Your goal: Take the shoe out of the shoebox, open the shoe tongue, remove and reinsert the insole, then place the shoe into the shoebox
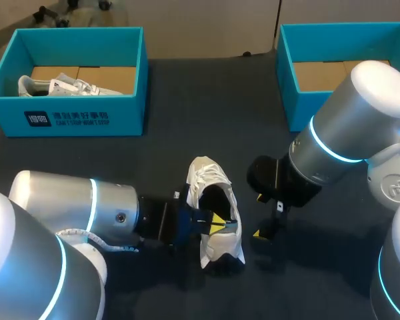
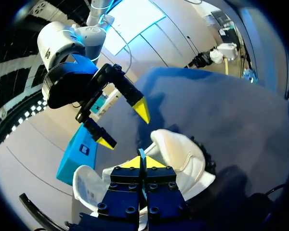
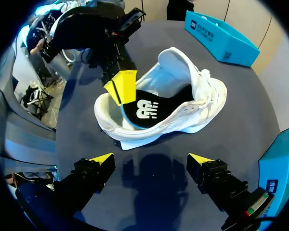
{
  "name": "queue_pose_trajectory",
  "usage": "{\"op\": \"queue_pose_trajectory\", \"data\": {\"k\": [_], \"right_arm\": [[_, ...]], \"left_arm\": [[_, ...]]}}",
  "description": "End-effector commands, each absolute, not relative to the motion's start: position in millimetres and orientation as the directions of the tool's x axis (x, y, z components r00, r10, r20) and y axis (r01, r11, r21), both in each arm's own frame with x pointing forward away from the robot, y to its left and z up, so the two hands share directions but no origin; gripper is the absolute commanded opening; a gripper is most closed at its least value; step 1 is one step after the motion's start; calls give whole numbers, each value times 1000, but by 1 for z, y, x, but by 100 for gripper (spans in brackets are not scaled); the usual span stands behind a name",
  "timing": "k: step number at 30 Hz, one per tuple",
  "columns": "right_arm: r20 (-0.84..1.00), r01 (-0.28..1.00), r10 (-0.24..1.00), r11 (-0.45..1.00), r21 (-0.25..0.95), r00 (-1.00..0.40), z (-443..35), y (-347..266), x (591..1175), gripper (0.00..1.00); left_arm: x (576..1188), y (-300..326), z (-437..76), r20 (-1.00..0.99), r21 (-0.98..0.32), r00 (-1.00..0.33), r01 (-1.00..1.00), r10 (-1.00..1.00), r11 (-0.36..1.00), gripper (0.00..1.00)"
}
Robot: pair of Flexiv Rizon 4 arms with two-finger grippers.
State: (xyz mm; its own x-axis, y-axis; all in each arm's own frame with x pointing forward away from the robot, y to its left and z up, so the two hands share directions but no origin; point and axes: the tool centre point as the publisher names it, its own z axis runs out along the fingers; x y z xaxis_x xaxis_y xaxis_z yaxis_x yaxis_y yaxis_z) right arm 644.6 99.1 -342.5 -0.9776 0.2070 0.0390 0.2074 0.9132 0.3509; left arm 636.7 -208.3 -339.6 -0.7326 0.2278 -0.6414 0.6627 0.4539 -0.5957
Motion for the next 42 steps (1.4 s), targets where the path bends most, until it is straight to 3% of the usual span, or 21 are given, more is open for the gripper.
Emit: {"op": "queue_pose_trajectory", "data": {"k": [1,10,17,21,22,42], "right_arm": [[35,209,210,913,350,-977,-345,101,644,100],[35,209,210,913,350,-977,-345,101,644,100],[35,209,210,913,350,-977,-345,101,644,100],[35,209,210,913,350,-977,-345,101,644,100],[35,209,210,913,350,-977,-345,101,644,100],[35,209,210,913,350,-977,-345,101,644,100]], "left_arm": [[638,-211,-345,-658,-570,-718,672,227,473,0],[642,-209,-346,-639,-594,-736,656,221,466,0],[638,-203,-335,-639,-597,-736,657,222,460,22],[638,-203,-335,-639,-597,-736,657,222,460,22],[636,-199,-327,-633,-606,-740,656,225,450,36],[630,-174,-313,-571,-578,-738,673,361,462,38]]}}
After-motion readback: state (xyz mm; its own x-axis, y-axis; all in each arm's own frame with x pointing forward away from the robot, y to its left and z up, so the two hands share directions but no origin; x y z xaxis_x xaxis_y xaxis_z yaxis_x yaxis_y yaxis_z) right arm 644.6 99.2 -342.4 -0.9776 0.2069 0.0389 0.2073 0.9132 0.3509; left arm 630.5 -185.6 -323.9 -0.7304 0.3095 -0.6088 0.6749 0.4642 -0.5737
